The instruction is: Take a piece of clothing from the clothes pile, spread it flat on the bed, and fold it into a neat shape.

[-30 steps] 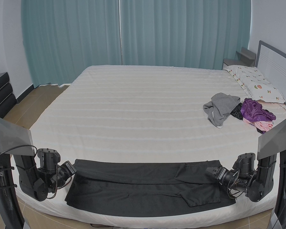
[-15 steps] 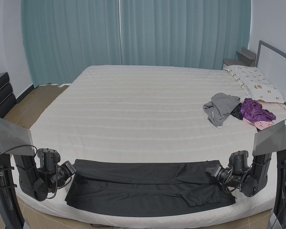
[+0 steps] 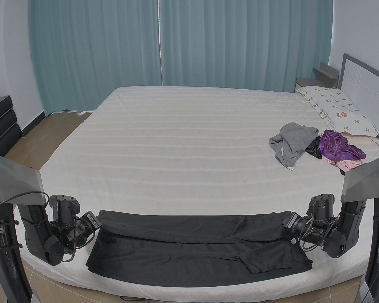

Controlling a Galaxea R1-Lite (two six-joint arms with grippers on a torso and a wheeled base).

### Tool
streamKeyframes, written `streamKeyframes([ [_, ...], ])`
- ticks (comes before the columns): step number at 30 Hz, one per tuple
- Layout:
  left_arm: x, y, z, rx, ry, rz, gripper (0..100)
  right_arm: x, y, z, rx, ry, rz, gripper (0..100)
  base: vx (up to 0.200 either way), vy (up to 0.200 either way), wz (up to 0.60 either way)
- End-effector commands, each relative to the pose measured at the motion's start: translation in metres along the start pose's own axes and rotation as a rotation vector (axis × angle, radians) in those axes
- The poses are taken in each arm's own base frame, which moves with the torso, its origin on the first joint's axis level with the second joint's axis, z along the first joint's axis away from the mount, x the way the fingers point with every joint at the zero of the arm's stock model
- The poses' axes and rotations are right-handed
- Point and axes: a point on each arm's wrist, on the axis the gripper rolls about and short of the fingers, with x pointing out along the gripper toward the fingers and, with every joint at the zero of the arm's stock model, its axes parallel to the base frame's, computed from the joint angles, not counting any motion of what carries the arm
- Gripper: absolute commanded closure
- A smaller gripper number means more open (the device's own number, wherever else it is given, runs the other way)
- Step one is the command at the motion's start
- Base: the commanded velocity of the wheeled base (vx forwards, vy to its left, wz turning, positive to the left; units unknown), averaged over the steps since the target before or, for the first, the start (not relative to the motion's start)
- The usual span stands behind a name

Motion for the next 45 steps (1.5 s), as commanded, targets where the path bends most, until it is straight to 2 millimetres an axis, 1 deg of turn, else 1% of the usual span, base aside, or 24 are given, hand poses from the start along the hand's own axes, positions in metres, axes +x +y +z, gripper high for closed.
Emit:
streamKeyframes([
  [1,0.002,-0.004,0.005,-0.005,-0.023,-0.017,100,-0.002,0.008,0.014,0.012,-0.057,0.037,100,0.000,0.000,0.00],
  [3,0.003,-0.008,0.011,-0.011,-0.048,-0.034,100,-0.003,0.010,0.026,0.025,-0.097,0.053,100,0.000,0.000,0.00],
  [4,0.002,-0.012,0.017,-0.018,-0.075,-0.052,100,-0.004,0.014,0.033,0.032,-0.125,0.072,100,0.000,0.000,0.00],
  [6,0.002,-0.017,0.023,-0.050,-0.101,-0.080,100,-0.005,0.018,0.040,0.041,-0.156,0.091,100,0.000,0.000,0.00],
  [8,0.003,-0.020,0.026,-0.101,-0.117,-0.096,100,-0.007,0.017,0.040,0.050,-0.164,0.083,100,0.000,0.000,0.00],
  [12,0.004,-0.015,0.022,-0.125,-0.102,-0.079,100,-0.011,0.007,0.028,0.065,-0.124,0.045,100,0.000,0.000,0.00],
  [14,0.001,-0.010,0.020,-0.127,-0.094,-0.062,100,-0.015,0.002,0.022,0.062,-0.098,0.028,100,0.000,0.000,0.00],
  [15,-0.002,-0.005,0.016,-0.119,-0.075,-0.044,100,-0.019,-0.003,0.016,0.059,-0.074,0.011,100,0.000,0.000,0.00],
  [16,-0.003,-0.004,0.015,-0.115,-0.071,-0.040,100,-0.021,-0.003,0.015,0.059,-0.070,0.008,100,0.000,0.000,0.00],
  [20,-0.011,0.006,0.004,-0.032,-0.020,0.002,100,-0.028,-0.011,0.006,0.053,-0.031,-0.023,100,0.000,0.000,0.00],
  [21,-0.011,0.006,0.004,-0.032,-0.020,0.002,100,-0.028,-0.011,0.006,0.053,-0.031,-0.023,100,0.000,0.000,0.00],
  [24,-0.006,0.013,-0.007,0.006,0.023,0.034,100,-0.028,-0.019,-0.007,0.007,0.031,-0.060,100,0.000,0.000,0.00],
  [28,0.002,0.018,-0.016,0.019,0.062,0.061,100,-0.025,-0.020,-0.014,-0.023,0.069,-0.062,100,0.000,0.000,0.00],
  [34,0.000,0.020,-0.019,0.024,0.077,0.069,100,-0.022,-0.016,-0.023,-0.068,0.101,-0.057,100,0.000,0.000,0.00],
  [35,-0.001,0.021,-0.020,0.026,0.081,0.072,0,-0.022,-0.017,-0.024,-0.080,0.104,-0.062,0,0.000,0.000,0.00],
  [38,-0.004,0.022,-0.021,0.037,0.087,0.077,0,-0.021,-0.017,-0.024,-0.112,0.091,-0.066,0,0.000,0.000,0.00],
  [41,-0.006,0.021,-0.018,0.043,0.075,0.071,0,-0.026,-0.016,-0.015,-0.103,0.057,-0.059,0,0.000,0.000,0.00],
  [45,-0.006,0.011,0.000,0.032,0.001,0.022,0,-0.032,-0.016,0.005,-0.071,-0.019,-0.050,0,0.000,0.000,0.00],
])
